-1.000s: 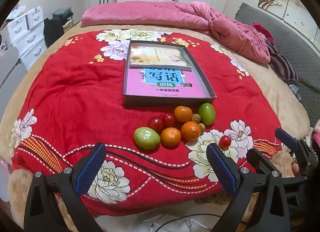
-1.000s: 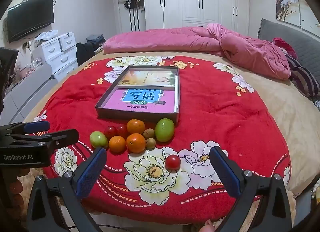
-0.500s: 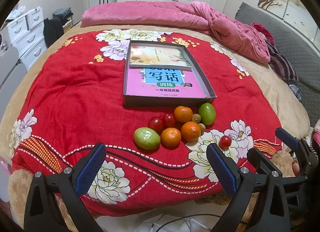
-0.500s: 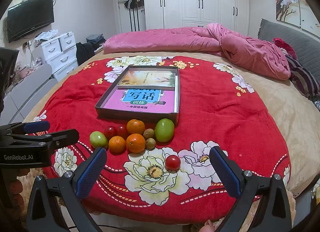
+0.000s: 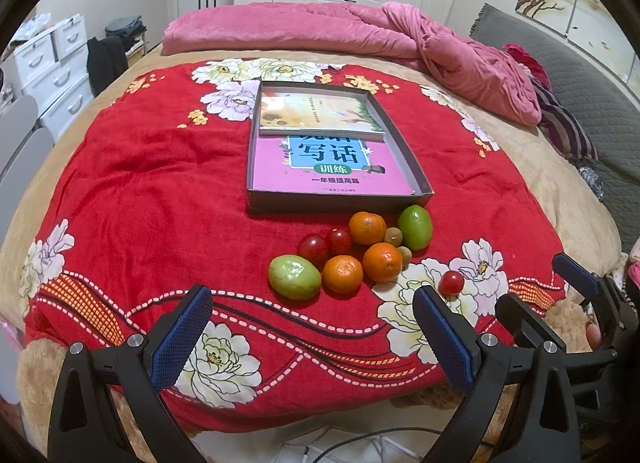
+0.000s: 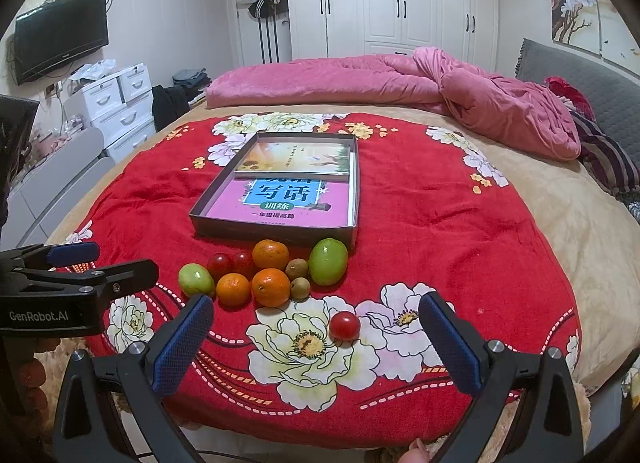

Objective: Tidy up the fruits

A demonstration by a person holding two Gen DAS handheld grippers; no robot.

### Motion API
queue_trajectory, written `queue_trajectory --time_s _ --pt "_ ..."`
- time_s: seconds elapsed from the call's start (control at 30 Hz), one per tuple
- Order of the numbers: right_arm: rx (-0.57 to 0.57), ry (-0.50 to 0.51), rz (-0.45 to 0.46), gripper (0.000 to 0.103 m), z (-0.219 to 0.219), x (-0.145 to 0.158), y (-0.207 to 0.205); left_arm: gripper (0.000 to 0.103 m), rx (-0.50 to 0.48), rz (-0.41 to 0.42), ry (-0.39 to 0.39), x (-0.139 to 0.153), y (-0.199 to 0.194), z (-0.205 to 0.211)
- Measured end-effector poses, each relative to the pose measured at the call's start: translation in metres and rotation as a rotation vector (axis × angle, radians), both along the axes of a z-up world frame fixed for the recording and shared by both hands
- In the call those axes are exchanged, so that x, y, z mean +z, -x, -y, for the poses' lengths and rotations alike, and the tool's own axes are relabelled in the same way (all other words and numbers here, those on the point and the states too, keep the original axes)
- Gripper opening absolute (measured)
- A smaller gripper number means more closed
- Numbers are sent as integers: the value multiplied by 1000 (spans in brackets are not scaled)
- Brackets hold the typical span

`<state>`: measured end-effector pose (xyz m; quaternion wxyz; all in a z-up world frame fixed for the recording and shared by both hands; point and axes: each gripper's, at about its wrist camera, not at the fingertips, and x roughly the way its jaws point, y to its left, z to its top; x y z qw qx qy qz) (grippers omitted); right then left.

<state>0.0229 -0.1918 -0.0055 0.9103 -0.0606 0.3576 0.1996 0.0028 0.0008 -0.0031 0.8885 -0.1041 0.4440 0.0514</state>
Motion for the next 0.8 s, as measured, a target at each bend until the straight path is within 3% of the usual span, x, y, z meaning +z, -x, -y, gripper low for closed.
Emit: queue_trajectory --time_s 0.8 --pt "-20 -9 -48 103 7 -10 -12 100 0 -17 -2 -6 -1 -3"
